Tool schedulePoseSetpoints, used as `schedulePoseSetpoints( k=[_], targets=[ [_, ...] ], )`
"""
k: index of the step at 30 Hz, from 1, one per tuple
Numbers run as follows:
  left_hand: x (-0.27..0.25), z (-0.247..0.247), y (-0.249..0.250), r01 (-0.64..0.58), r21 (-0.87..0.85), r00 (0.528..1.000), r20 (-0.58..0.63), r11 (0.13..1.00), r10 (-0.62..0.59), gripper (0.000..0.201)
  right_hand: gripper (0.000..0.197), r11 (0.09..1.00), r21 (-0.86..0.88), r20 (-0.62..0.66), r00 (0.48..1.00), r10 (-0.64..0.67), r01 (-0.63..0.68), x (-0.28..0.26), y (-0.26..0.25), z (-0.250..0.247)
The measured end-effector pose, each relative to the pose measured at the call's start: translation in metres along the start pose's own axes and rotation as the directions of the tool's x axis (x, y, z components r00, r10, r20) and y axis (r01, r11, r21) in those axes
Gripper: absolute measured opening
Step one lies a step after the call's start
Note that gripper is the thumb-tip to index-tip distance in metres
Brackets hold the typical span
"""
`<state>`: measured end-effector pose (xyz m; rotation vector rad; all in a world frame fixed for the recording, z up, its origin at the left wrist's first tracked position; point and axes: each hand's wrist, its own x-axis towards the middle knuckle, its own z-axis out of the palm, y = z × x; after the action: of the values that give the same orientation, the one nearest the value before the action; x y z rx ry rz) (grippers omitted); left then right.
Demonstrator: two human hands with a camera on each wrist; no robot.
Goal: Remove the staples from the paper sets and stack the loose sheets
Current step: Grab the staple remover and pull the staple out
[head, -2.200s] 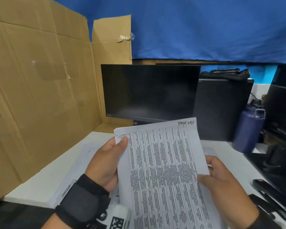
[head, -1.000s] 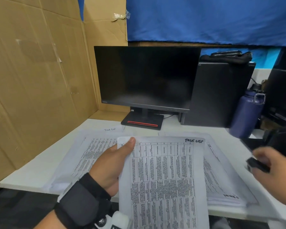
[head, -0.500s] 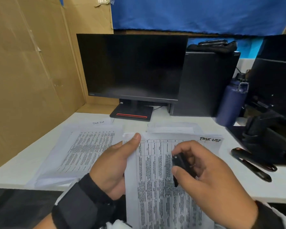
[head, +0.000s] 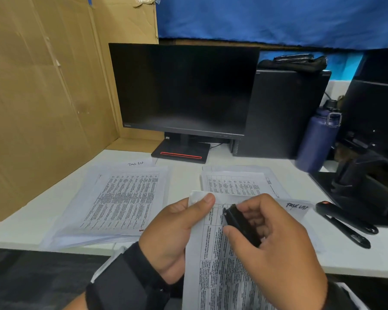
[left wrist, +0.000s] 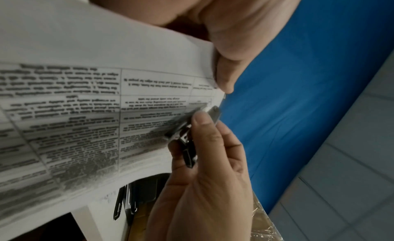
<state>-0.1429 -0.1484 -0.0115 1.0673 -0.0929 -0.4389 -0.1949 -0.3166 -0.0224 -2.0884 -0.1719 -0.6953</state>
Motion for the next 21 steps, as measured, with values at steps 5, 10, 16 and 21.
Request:
schedulePoseSetpoints(
  k=[5, 10, 16, 21],
  targets=[
    [-0.002, 0.002, -0.001, -0.046, 0.02, 0.999, 0.023, 0.999, 0.046, 0.049, 0.034, 0.995, -0.021, -0.108, 0.989, -0.098, 0.096, -0.004, 0.001, 0.004],
    [-0.005, 0.008, -0.001, -0.101, 0.038, 0.994, 0.04, 0.994, 0.099, 0.044, 0.032, 0.973, -0.105, -0.177, 0.959, -0.22, 0.204, -0.004, -0.001, 0.003],
    [-0.006, 0.009, -0.005, -0.193, 0.109, 0.981, -0.003, 0.975, 0.195, 0.025, 0.022, 0.95, -0.169, -0.154, 0.945, -0.288, 0.263, -0.003, 0.002, 0.003],
    [-0.007, 0.012, -0.011, -0.253, 0.193, 0.964, -0.027, 0.948, 0.263, 0.018, 0.015, 0.913, -0.296, -0.166, 0.926, -0.34, 0.282, -0.006, 0.001, 0.003]
  ],
)
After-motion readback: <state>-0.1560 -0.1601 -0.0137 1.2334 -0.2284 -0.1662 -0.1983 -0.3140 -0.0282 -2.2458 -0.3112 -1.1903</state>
